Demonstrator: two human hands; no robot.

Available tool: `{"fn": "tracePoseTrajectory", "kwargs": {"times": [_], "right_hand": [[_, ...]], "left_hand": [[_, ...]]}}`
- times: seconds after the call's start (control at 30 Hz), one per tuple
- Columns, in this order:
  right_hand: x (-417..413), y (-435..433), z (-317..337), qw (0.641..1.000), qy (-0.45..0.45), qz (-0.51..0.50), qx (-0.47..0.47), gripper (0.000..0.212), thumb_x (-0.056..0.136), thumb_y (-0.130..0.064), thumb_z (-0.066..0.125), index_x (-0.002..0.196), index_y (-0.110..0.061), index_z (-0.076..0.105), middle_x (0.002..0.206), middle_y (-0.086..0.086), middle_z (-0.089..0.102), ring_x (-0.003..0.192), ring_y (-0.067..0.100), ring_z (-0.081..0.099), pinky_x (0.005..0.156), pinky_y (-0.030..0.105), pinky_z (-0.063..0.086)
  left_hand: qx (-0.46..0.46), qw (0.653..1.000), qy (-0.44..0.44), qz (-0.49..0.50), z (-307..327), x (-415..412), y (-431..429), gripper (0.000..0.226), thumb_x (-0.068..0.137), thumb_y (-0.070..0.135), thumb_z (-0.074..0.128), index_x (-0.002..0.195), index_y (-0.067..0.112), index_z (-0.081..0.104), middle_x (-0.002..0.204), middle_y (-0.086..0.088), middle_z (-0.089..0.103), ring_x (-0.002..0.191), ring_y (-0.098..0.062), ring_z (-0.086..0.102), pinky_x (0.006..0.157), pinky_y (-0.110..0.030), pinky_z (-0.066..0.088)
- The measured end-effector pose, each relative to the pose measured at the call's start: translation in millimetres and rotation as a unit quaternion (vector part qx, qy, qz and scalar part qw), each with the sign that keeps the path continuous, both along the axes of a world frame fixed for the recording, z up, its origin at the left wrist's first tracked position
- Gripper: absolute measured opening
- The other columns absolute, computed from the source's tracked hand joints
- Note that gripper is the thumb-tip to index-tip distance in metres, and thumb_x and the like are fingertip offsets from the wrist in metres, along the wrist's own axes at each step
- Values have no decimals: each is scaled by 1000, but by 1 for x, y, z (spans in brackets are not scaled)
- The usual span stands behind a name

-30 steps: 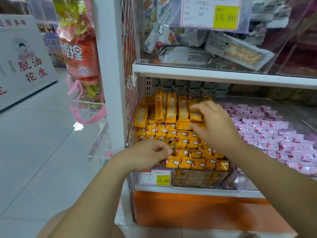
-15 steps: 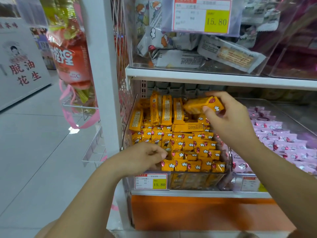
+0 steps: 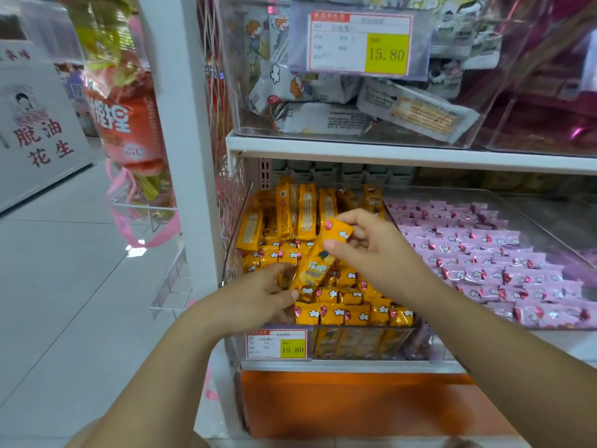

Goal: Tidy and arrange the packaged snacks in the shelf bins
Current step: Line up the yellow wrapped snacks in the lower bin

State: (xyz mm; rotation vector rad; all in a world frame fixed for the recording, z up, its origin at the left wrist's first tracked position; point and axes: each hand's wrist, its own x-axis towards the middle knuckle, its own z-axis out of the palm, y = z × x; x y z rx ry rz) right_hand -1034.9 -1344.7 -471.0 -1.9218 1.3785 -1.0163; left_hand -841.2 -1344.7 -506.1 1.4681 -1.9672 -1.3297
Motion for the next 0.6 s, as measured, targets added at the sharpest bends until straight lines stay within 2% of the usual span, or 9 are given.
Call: {"fn": "tracePoseTrajectory", "kwargs": {"times": [0.07,0.13,0.2,0.23,0.3,0.37,0.43,0.5,0.6], "right_hand": [[7,-1,-5,998,65,22,-10,22,88,-26,64,109,-23,57,74,-14,60,63,-10,54,57,8,42],[11,-2,-8,989,140,37,-19,27,88,-30,64,113,-30,55,74,-15,54,65,-7,53,56,7,40],[11,-4,-14,976,210,51,-14,37,88,-35,64,123,-30,55,80,-13,53,70,0,51,57,10,36],[12,-6,-18,969,240,60,-11,37,88,-37,64,123,-29,56,81,-13,50,72,2,49,60,12,34],[12,-9,-28,954,288,85,-20,25,90,-37,61,113,-28,62,81,-19,45,79,2,42,71,21,37],[11,-11,-33,940,322,110,-32,15,93,-33,56,102,-27,67,80,-23,50,87,4,42,89,31,37],[8,-13,-35,937,329,115,-40,18,94,-32,54,103,-28,69,91,-20,58,95,7,46,97,36,36],[3,-14,-35,947,300,94,-68,20,93,-33,56,108,-29,69,98,-17,60,98,8,48,95,37,39],[-8,-18,-33,957,241,-30,-158,24,90,-29,62,112,-25,68,111,-9,60,106,11,52,99,40,40]], "left_hand": [[0,1000,-15,2,0,0,1,55,99,22,48,148,26,23,95,3,68,87,-8,69,83,-22,54],[-21,998,-53,-4,-3,1,-1,50,99,20,47,146,24,29,98,-1,67,92,-17,68,90,-37,53],[-37,996,-78,-6,-5,1,-3,40,99,15,44,139,18,41,99,-4,68,95,-23,66,90,-44,51],[-38,997,-73,-4,-5,0,-4,36,100,13,42,136,16,46,101,-4,68,96,-21,66,91,-42,52],[-20,999,-27,17,-4,-2,-5,32,101,13,39,132,16,51,105,0,65,97,-16,65,91,-37,54],[1,999,15,50,-2,-5,-4,29,103,21,37,125,18,55,95,4,62,89,-14,64,88,-36,55],[-1,998,23,56,-2,-6,-4,27,102,32,37,107,19,60,90,-1,62,85,-17,65,85,-37,56],[-8,998,20,52,-1,-6,-3,24,100,37,39,95,25,59,95,-3,64,89,-18,66,81,-33,58],[-2,999,27,44,-1,-5,-2,18,98,37,45,107,29,58,104,7,60,95,-12,64,80,-25,57]]}}
